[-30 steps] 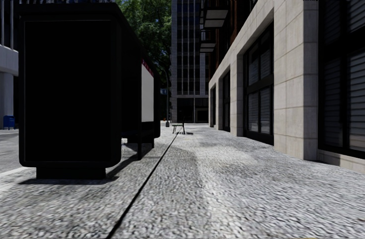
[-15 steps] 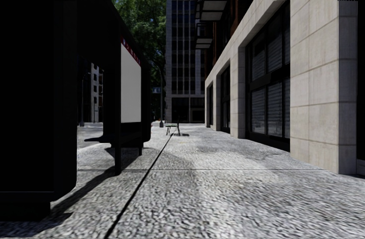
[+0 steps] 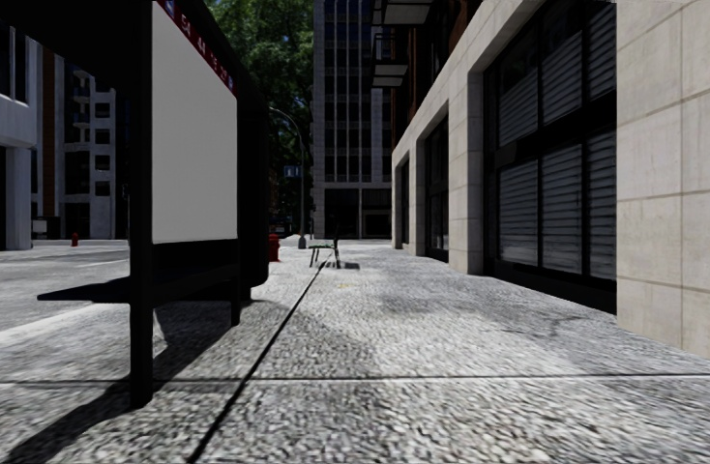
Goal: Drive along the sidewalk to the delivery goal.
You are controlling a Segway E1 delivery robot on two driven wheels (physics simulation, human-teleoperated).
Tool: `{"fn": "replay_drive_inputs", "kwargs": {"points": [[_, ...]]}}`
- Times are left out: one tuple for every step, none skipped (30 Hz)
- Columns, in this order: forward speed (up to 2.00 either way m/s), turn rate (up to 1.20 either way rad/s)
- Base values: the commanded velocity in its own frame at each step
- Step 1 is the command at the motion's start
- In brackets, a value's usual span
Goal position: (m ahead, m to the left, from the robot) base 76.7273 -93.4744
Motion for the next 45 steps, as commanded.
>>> {"fn": "replay_drive_inputs", "kwargs": {"points": [[2.0, -0.24], [2.0, -0.24], [2.0, -0.24], [2.0, -0.24], [2.0, -0.24], [2.0, -0.24], [2.0, -0.24], [2.0, -0.24], [2.0, -0.24], [2.0, -0.24], [2.0, -0.24], [2.0, -0.24], [2.0, -0.24], [2.0, -0.24], [2.0, -0.24], [2.0, -0.24], [2.0, -0.24], [2.0, -0.24], [2.0, -0.24], [2.0, -0.24], [2.0, -0.24], [2.0, -0.24], [2.0, -0.24], [2.0, -0.24], [2.0, -0.24], [2.0, -0.24], [2.0, -0.24], [2.0, -0.23], [2.0, -0.22], [2.0, -0.14], [2.0, -0.14], [2.0, -0.01], [2.0, 0.0], [2.0, 0.0], [2.0, 0.0], [2.0, 0.0], [2.0, 0.0], [2.0, 0.0], [2.0, 0.0], [2.0, 0.0], [2.0, 0.0], [2.0, 0.0], [2.0, 0.0], [2.0, 0.0], [2.0, 0.0]]}}
